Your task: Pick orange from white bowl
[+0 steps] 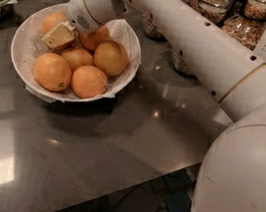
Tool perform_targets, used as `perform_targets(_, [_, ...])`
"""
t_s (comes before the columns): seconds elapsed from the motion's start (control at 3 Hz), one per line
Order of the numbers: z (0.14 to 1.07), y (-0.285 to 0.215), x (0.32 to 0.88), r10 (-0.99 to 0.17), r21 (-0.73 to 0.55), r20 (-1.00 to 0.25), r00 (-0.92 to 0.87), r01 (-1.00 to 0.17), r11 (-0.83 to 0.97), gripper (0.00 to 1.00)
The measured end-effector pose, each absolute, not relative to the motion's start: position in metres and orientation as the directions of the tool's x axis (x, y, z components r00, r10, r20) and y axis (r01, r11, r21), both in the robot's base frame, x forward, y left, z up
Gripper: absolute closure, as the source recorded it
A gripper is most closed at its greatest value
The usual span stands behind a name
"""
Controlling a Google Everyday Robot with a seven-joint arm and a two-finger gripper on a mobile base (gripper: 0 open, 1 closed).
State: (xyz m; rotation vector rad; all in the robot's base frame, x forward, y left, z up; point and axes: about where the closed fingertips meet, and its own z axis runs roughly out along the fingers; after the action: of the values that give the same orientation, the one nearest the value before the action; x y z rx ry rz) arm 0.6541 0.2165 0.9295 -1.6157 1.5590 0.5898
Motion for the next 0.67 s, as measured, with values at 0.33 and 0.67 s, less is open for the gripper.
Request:
perform_targets(0.33, [0.9295, 0.2165, 0.654, -0.6, -0.222, -0.789, 0.133, -0.972, 0.076, 1.0])
perform_targets(0.67, [0.9313, 0.2159, 0.6516, -0.585, -0.217, -0.799, 0.138, -0.974, 0.066, 1.0])
